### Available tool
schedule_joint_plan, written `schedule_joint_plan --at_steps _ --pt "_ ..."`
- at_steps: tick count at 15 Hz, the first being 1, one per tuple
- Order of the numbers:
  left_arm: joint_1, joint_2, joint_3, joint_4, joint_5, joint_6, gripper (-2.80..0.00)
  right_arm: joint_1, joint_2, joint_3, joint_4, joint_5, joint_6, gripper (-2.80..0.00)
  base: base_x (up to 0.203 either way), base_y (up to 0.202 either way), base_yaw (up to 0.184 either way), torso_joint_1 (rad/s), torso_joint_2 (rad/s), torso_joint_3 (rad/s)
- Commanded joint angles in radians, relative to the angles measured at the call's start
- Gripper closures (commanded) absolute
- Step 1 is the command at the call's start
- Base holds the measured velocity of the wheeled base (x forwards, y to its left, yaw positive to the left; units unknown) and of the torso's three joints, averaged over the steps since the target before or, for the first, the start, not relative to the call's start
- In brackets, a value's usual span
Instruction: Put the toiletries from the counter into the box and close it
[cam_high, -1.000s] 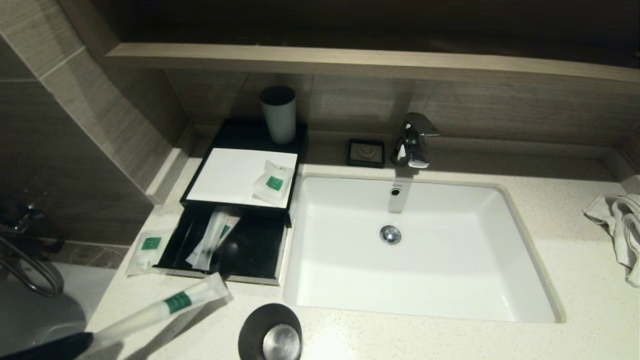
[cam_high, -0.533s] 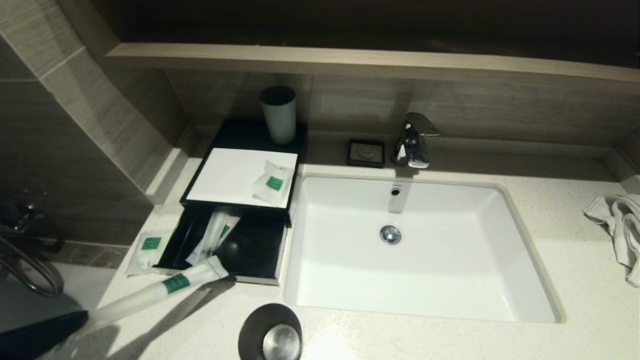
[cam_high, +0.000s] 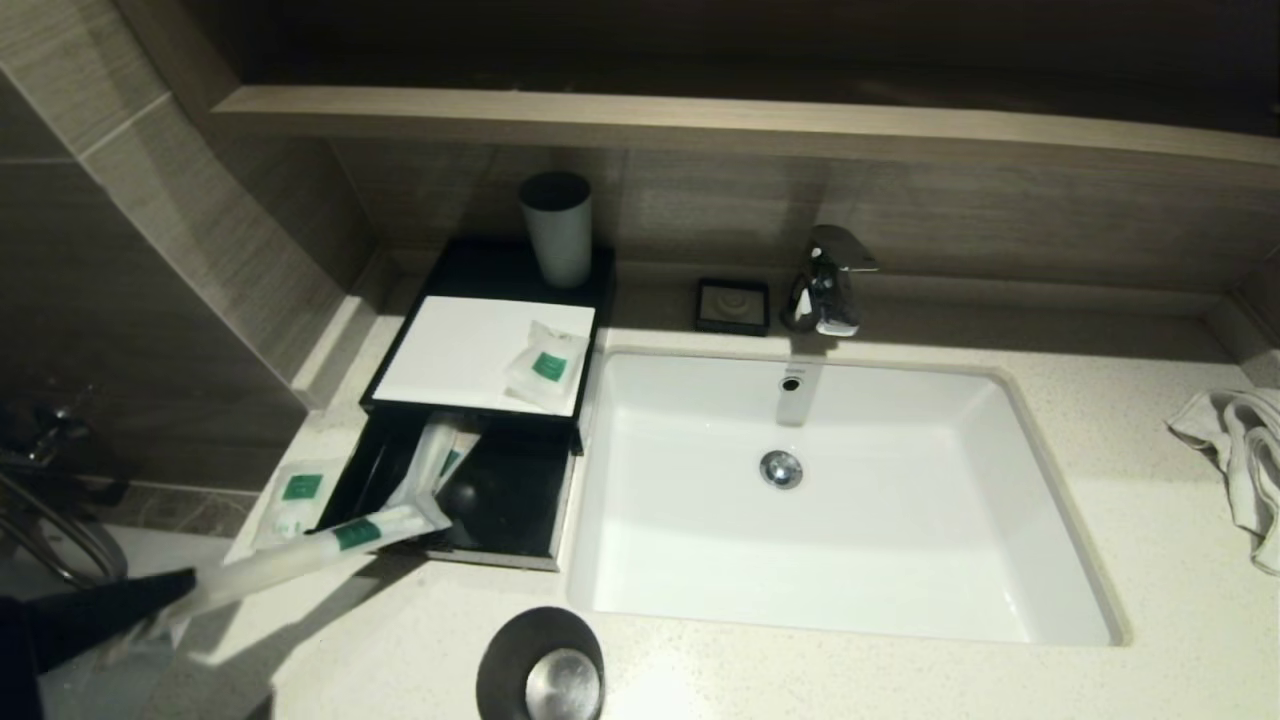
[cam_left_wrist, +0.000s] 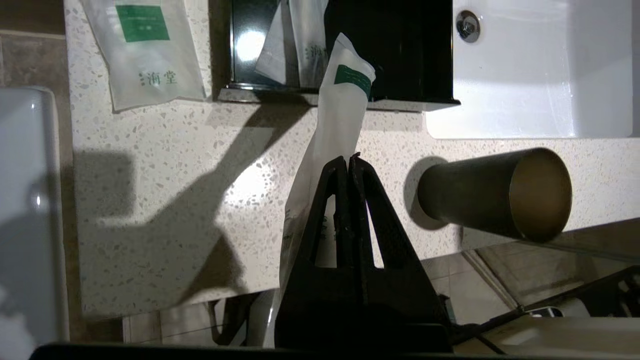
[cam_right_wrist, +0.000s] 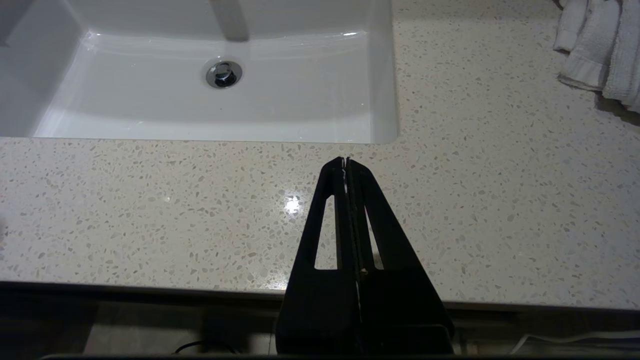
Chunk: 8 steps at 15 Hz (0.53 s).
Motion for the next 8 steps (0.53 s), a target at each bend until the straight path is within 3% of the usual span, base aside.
schedule_joint_plan --at_steps 1,5,8 --pt "-0.044 0.097 -0.044 -0.014 0.006 -0.027 0.0 0.0 0.0 0.0 0.0 0.0 0.0 0.0 0.0 0.0 0.0 0.0 0.0 0.0" --pt "-0.109 0.154 -0.067 -0.06 0.045 -0.076 0.0 0.0 0.0 0.0 0.0 0.0 0.0 0.0 0.0 0.0 0.0 0.0 0.0 0.0" --pt "-0.171 0.212 -0.066 -0.145 0.125 -0.124 0.0 0.0 0.0 0.0 0.0 0.0 0.0 0.0 0.0 0.0 0.0 0.0 0.0 0.0"
